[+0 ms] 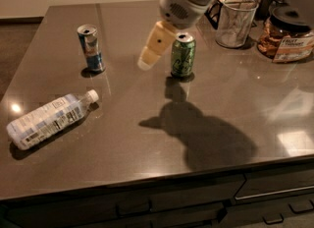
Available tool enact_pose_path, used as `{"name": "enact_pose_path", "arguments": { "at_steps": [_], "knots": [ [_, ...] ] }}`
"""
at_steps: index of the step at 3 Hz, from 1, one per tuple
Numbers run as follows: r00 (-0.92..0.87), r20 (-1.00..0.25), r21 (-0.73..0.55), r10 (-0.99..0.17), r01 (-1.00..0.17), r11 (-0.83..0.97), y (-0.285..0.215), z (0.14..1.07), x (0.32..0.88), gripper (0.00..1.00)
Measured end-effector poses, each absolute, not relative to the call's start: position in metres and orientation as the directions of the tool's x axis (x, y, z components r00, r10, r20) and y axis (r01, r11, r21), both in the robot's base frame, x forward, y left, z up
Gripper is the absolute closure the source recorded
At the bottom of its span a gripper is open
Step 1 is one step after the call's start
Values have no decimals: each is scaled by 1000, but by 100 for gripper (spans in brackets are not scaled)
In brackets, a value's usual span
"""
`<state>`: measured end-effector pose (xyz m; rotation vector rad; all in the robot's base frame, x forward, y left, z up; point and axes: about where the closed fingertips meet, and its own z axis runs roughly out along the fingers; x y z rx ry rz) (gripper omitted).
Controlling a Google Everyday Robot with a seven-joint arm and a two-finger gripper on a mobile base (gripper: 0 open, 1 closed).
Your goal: Pick redbull can
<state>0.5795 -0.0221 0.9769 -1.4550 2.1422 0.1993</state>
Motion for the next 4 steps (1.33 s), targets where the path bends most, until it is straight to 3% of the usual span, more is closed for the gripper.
{"name": "enact_pose_path", "arguments": {
  "at_steps": [4],
  "knots": [
    [-298, -637, -103, -711, -881, 462, 153, 944, 664, 0]
  ]
}}
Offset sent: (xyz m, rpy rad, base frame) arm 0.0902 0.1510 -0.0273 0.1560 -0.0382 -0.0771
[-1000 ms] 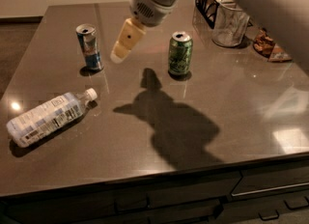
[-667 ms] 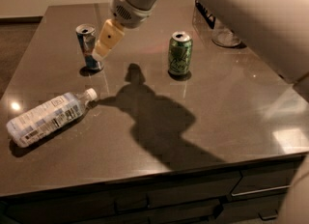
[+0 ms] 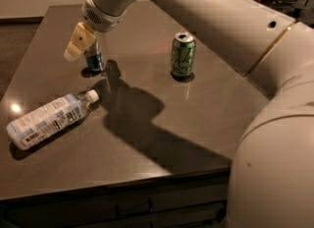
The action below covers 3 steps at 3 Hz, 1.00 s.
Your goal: Pick redbull can
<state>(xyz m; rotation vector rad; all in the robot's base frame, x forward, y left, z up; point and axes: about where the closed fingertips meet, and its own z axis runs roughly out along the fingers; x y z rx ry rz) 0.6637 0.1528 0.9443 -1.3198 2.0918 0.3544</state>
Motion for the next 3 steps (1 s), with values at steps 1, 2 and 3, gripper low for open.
{"name": "enact_pose_path", "arguments": {
  "at_steps": [1, 2, 3],
  "knots": [
    [-303, -640, -78, -706, -888, 452, 175, 933, 670, 0],
    [-314, -629, -61, -711, -892, 449, 185, 925, 677, 17],
    [-317, -629, -39, -709, -899, 436, 188, 924, 682, 41]
  ]
}}
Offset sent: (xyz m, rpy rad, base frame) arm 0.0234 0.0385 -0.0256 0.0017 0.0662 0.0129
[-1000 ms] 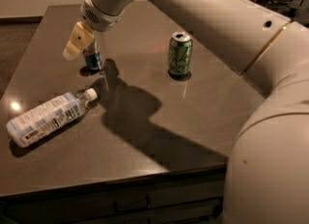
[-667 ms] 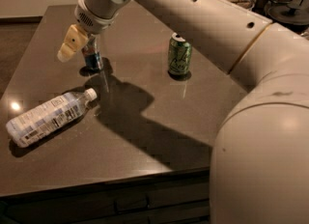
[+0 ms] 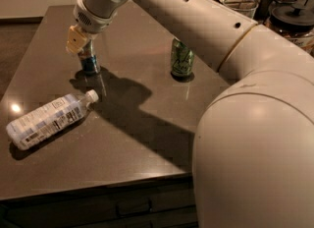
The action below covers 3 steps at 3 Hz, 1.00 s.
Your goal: Pick redbull can
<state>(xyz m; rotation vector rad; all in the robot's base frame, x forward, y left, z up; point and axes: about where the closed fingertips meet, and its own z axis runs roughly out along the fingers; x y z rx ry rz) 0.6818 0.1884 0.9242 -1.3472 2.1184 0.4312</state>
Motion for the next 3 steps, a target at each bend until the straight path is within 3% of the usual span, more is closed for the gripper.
{"name": "enact_pose_path", "arguments": {
  "at_steps": [2, 3],
  "knots": [
    [-266, -658, -26, -704, -927, 374, 178, 963, 670, 87],
    [-227, -667, -28, -710, -944, 328, 163, 992, 659, 100]
  ]
}}
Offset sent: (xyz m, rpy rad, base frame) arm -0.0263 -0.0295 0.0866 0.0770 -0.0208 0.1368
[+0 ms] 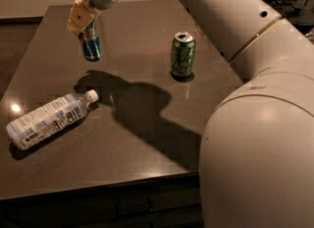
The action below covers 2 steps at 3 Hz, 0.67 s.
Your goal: Pick redbull can
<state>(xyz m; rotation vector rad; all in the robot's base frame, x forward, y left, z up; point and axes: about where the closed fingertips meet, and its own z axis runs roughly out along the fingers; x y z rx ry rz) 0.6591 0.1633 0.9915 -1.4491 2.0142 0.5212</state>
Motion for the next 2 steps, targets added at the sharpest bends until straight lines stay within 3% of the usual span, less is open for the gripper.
{"name": "enact_pose_path", "arguments": {
  "at_steps": [2],
  "knots": [
    [-197, -659, -25, -726, -959, 283, 146, 1012, 649, 100]
  ]
}}
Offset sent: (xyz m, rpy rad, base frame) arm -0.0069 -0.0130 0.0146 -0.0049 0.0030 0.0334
